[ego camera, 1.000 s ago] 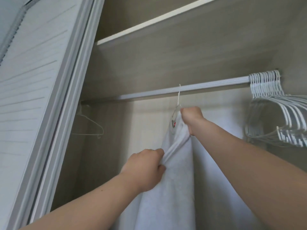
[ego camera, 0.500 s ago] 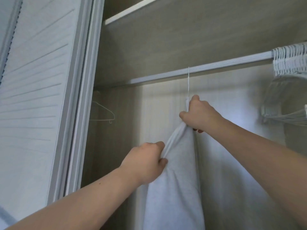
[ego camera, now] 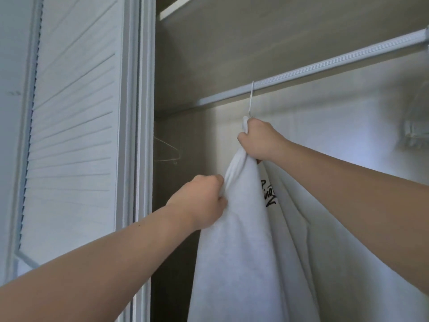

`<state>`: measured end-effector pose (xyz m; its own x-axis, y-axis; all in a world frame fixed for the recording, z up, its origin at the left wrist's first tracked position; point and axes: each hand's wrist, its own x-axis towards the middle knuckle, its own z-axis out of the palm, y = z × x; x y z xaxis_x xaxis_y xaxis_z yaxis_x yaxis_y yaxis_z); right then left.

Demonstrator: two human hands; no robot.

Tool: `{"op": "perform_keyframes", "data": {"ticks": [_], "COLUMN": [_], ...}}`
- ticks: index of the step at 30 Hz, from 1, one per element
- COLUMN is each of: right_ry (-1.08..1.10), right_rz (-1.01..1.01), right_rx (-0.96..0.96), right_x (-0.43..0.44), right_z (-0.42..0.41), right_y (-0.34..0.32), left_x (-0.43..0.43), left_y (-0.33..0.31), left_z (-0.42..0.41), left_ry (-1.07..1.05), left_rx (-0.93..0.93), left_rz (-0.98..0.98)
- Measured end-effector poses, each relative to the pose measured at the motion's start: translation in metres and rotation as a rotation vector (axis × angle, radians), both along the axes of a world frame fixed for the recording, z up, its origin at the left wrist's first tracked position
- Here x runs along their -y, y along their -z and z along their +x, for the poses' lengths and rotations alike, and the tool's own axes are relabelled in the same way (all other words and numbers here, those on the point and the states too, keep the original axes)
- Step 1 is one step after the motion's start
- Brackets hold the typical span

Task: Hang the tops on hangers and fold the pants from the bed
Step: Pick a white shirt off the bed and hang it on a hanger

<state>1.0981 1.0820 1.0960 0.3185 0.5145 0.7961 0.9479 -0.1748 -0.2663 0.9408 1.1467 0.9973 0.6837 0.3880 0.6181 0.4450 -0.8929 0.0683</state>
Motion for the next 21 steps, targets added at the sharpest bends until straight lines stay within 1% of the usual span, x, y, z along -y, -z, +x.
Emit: {"op": "perform_keyframes", "data": {"ticks": [4,9,13,17,21], "right_ry": [-0.129,-0.317,-0.4,-0.526,-0.675], "right_rz": [0.011,0.03,0.049,0.049,0.025], "right_rx": [-0.001,-0.048,-0.059,-0.107,-0.198], "right_x": [-0.043,-0.1,-0.156,-0.213,-0.266], "right_z": [0.007,0.018,0.027,0.031,0.019], "right_y": [0.001,0.008,0.015,0.022,0.024], "left_x": [-0.016,-0.038,-0.061,-0.086,-0.11], "left_y": [-0.006,-0.012,-0.007,-0.008,-0.02], "left_z": [-0.005,0.005,0.021,0.03,0.032], "left_ry": [-0.103,-0.292,-0.44,-0.607,-0.759], "left_rx": [-0.011,-0.072,-0.1,-0.151,-0.229], "left_rz": [-0.013,-0.03,-0.06,-0.08,-0.048]}}
